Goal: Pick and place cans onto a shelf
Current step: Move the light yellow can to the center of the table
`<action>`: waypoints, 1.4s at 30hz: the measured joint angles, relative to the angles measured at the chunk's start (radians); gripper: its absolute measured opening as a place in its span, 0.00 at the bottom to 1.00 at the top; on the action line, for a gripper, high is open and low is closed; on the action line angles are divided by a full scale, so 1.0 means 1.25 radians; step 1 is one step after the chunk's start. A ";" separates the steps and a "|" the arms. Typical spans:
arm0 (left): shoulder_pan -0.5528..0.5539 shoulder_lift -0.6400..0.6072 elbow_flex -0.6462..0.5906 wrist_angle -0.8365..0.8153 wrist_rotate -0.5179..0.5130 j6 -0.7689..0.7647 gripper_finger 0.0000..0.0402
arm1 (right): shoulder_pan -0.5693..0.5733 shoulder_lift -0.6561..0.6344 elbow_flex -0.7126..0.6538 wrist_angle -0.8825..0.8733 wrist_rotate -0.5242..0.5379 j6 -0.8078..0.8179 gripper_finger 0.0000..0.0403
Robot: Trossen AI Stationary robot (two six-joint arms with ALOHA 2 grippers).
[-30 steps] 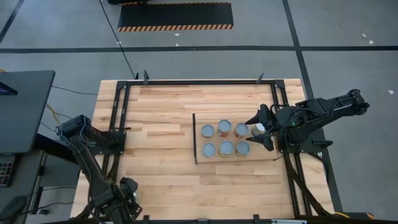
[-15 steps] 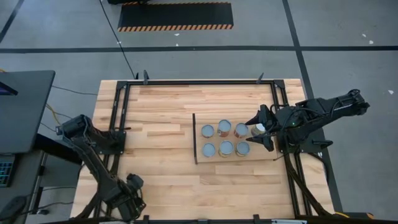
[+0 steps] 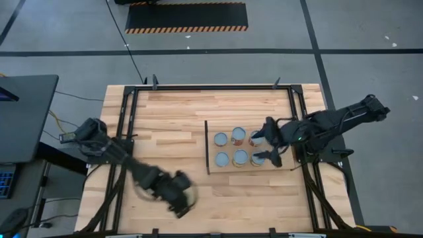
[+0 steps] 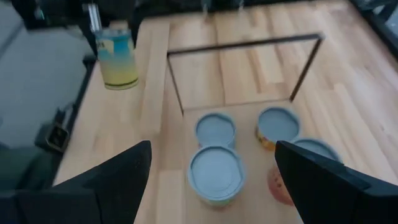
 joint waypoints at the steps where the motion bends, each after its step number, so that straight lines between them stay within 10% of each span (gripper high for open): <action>1: 0.026 0.015 0.025 0.000 0.001 0.056 0.77 | 0.007 0.019 0.000 0.002 0.003 -0.006 0.87; 16: 0.139 0.421 0.587 -0.230 0.051 0.619 0.81 | 0.149 0.140 0.040 -0.104 0.047 0.036 0.87; 29: 0.120 0.455 0.573 -0.228 -0.015 0.583 0.87 | 0.235 0.244 0.040 -0.063 0.053 0.050 0.87; 42: 0.101 0.424 0.575 -0.280 -0.082 0.576 0.87 | 0.254 0.406 0.041 0.267 0.086 -0.050 0.87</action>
